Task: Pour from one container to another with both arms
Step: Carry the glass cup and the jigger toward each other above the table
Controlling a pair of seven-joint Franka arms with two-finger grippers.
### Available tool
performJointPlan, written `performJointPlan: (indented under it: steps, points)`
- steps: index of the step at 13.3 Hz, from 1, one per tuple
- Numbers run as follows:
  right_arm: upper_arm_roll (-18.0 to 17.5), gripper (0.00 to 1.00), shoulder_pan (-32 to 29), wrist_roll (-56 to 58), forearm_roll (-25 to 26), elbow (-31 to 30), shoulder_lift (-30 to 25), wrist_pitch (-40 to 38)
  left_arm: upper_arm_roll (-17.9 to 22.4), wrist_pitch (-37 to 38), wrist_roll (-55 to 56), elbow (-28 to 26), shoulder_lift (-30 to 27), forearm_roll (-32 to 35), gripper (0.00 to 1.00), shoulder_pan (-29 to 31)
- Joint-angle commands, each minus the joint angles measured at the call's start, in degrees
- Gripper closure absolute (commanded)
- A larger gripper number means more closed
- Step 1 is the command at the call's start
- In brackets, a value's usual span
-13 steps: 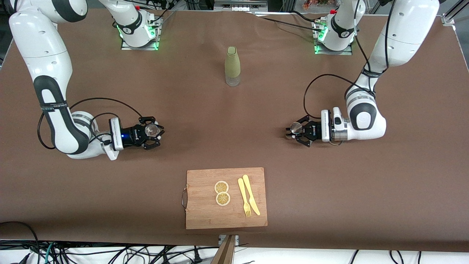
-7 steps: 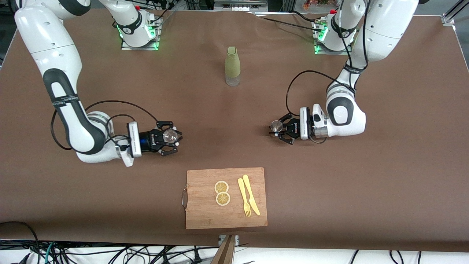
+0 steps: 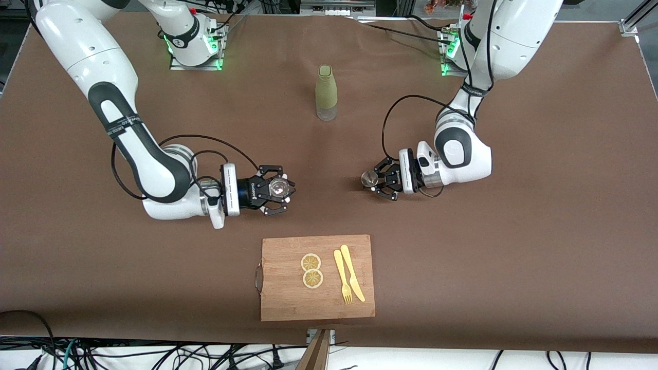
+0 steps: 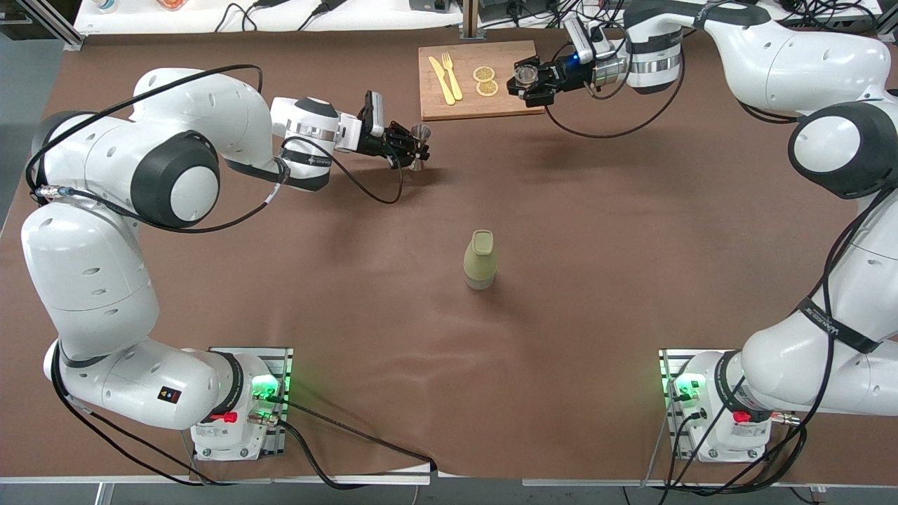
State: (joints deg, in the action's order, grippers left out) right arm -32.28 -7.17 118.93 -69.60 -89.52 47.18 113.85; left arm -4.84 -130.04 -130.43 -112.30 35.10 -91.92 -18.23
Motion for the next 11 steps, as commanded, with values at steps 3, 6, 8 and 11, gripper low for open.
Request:
performJointPlan:
  steps: [3, 6, 8, 11]
  points:
    - [-2.4, 0.95, 1.2, -0.5, -0.8, -0.4, -0.5, 2.4, 0.0, -1.0, 1.2, 1.6, 1.3, -5.2, 1.0, -2.0]
    - [-2.4, 0.95, 4.3, -0.6, -1.1, -0.2, -0.3, 5.8, -0.3, -0.9, 0.6, 1.9, 1.7, -5.6, 1.0, -2.2]
    - [-2.4, 0.95, 6.0, -0.4, -3.0, -0.2, -0.3, 7.1, -0.4, -0.8, 0.4, 1.9, 1.6, -6.2, 1.0, -1.9]
    - [-2.4, 0.95, 7.6, -0.5, -3.6, -0.1, -0.2, 9.1, -0.3, 0.2, -0.4, 1.3, 1.6, -7.2, 1.0, -0.3]
